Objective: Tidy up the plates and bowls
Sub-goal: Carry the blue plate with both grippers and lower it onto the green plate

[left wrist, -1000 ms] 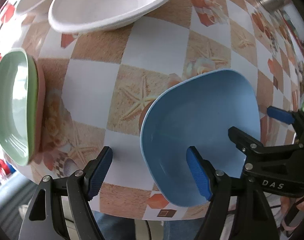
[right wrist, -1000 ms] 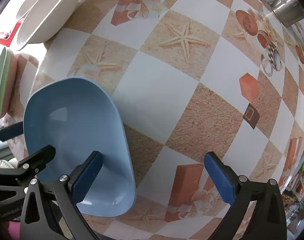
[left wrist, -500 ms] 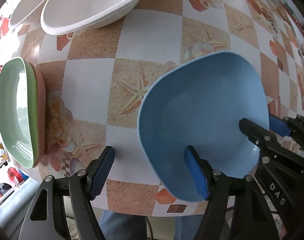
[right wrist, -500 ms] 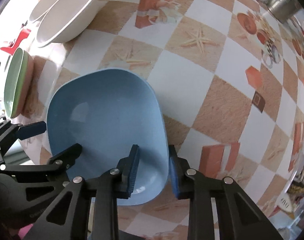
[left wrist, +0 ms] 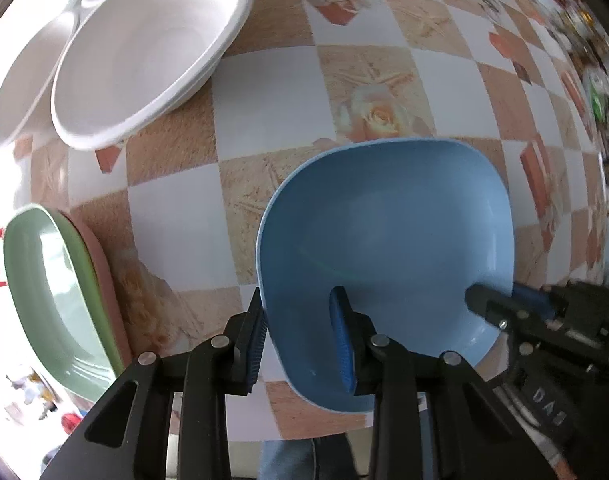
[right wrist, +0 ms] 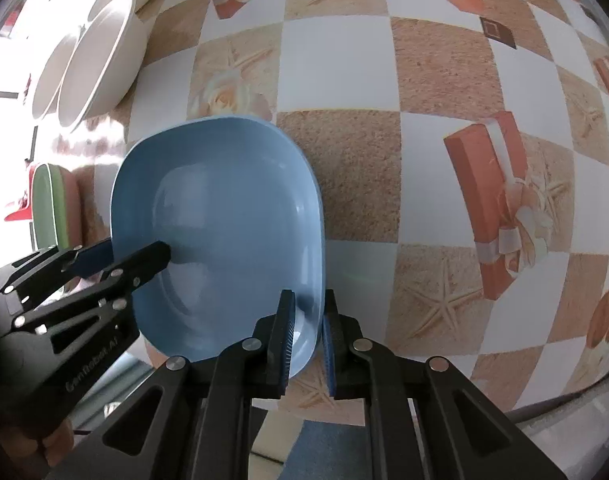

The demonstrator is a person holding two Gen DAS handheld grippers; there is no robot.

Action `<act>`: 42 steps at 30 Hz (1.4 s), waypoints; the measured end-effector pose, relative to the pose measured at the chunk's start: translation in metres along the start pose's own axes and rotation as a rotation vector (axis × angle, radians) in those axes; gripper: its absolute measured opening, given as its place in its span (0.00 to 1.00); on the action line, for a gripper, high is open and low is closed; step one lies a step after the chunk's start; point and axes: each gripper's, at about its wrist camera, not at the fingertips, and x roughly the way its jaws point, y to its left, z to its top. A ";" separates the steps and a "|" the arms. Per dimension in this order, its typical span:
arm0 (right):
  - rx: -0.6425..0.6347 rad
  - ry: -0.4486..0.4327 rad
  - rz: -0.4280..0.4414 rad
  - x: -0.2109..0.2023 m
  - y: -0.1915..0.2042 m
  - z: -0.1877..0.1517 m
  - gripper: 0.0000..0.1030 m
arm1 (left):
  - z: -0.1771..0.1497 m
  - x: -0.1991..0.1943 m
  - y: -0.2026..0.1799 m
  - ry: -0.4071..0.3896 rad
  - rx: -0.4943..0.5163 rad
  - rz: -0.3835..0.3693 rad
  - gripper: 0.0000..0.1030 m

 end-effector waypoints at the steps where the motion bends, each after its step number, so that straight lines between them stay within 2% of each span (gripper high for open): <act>1: 0.007 -0.002 0.001 -0.003 -0.007 0.003 0.15 | -0.001 0.000 -0.002 -0.009 -0.001 0.010 0.36; 7: 0.011 -0.012 -0.012 -0.009 -0.016 0.004 0.15 | -0.004 -0.005 -0.011 -0.029 -0.025 0.023 0.35; 8: 0.009 -0.014 -0.016 0.002 -0.008 -0.003 0.15 | -0.006 -0.001 -0.013 -0.032 -0.015 0.026 0.33; 10: -0.002 -0.014 -0.028 -0.002 -0.010 -0.004 0.15 | -0.010 -0.004 -0.014 -0.039 -0.002 0.029 0.31; 14: -0.014 -0.002 -0.041 -0.004 -0.008 -0.007 0.15 | -0.021 0.001 0.000 -0.035 -0.013 0.028 0.27; 19: -0.020 0.014 -0.022 -0.007 -0.005 -0.004 0.15 | -0.026 -0.004 0.011 -0.033 -0.023 0.042 0.27; 27: -0.050 0.040 -0.006 -0.003 0.011 0.024 0.15 | -0.035 0.010 0.042 -0.047 -0.020 0.067 0.27; 38: -0.071 0.050 -0.007 -0.019 -0.016 0.033 0.15 | -0.047 0.011 0.061 -0.040 -0.061 0.054 0.27; 42: -0.072 0.052 -0.008 -0.042 -0.026 0.044 0.15 | -0.049 0.000 0.072 -0.055 -0.071 0.039 0.27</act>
